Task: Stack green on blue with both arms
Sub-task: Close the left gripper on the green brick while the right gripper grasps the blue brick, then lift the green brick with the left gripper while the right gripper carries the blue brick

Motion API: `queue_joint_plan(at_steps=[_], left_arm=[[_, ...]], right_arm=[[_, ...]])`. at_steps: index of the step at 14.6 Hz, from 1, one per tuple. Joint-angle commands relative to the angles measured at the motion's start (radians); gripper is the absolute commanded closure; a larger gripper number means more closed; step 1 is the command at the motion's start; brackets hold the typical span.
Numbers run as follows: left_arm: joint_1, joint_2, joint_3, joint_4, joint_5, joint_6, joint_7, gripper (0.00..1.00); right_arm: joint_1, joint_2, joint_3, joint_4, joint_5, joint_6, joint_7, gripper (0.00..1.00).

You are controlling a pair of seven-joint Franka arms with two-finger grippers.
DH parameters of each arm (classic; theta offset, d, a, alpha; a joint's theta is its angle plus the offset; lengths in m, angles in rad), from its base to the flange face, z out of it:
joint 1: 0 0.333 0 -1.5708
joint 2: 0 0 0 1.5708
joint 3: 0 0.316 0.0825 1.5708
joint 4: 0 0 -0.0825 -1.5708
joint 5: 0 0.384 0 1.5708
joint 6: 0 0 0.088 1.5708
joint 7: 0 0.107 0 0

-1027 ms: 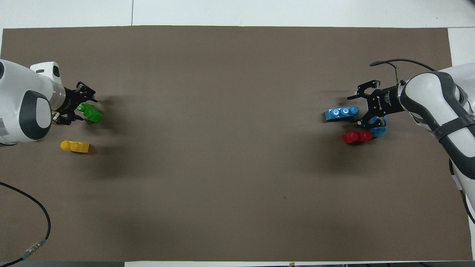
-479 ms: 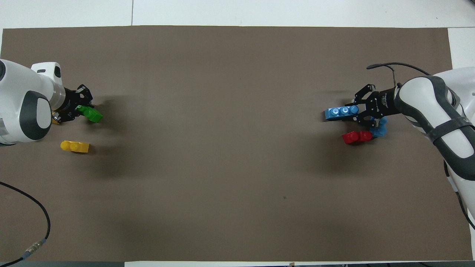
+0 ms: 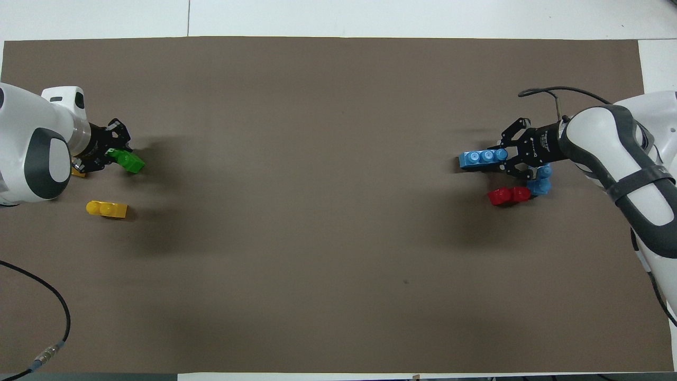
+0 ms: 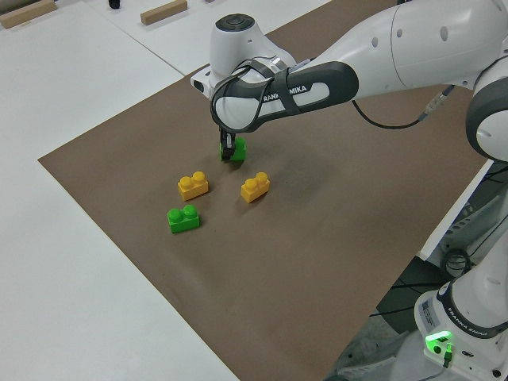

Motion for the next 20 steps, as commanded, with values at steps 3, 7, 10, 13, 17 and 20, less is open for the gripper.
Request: queue_joint_plan(at_steps=[3,7,10,13,17,20], left_arm=[[-0.006,-0.105,-0.005,-0.008,0.005,-0.102,-0.048,1.00],[-0.014,-0.163,-0.011,-0.008,0.002,-0.162,-0.165,1.00],[-0.050,-0.212,-0.011,-0.008,0.001,-0.214,-0.297,1.00],[-0.093,-0.273,-0.013,-0.008,-0.001,-0.283,-0.448,1.00],[-0.172,-0.352,-0.013,-0.015,-0.008,-0.323,-0.727,1.00],[-0.231,-0.395,-0.013,-0.018,-0.033,-0.352,-0.872,1.00]], right_arm=[[0.076,-0.074,0.006,0.064,0.009,-0.097,0.159,1.00],[0.171,-0.132,0.006,0.063,0.011,-0.097,0.246,1.00],[0.258,-0.152,0.005,0.061,0.017,-0.088,0.324,1.00],[0.364,-0.160,0.005,0.034,0.017,0.009,0.433,1.00],[0.461,-0.171,0.008,-0.035,0.021,0.168,0.550,1.00],[0.530,-0.172,0.008,-0.093,0.026,0.283,0.639,1.00]])
